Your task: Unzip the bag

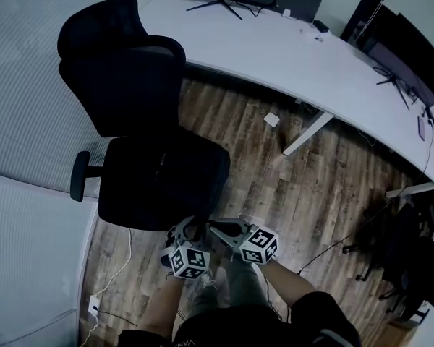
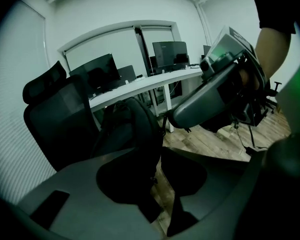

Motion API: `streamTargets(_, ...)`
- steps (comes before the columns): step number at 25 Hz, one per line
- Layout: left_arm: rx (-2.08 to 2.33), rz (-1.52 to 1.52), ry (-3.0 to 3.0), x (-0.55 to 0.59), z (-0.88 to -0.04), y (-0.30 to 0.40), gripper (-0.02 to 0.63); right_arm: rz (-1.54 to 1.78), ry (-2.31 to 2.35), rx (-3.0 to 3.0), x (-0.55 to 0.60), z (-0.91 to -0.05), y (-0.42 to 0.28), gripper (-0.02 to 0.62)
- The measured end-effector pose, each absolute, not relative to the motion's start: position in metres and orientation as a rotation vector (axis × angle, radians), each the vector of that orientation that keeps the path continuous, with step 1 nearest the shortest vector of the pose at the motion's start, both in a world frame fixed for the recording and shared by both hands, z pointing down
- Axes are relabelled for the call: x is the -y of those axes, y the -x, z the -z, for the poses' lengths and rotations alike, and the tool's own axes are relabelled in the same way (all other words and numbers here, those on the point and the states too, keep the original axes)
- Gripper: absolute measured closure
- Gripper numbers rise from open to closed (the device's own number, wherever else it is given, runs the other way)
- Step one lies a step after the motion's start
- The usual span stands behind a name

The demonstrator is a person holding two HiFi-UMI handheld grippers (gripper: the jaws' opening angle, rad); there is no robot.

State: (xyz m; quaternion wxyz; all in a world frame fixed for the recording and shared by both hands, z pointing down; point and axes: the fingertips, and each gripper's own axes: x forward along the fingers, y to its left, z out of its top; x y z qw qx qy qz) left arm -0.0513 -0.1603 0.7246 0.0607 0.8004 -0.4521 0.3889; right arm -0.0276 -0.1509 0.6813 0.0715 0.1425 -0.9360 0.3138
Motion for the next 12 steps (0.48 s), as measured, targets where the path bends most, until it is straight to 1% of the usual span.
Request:
streamTargets(6,1.323,-1.119,-2.396,0.166,-0.709,0.054,0.479,-0.993,-0.419,2.822,0.161,-0.665,0.03,0.538)
streamTargets(12,1.34,-1.068,-2.364,0.172,-0.693,0.059,0.509,-1.267,-0.491,2.814,0.179,-0.65,0.03,0.538)
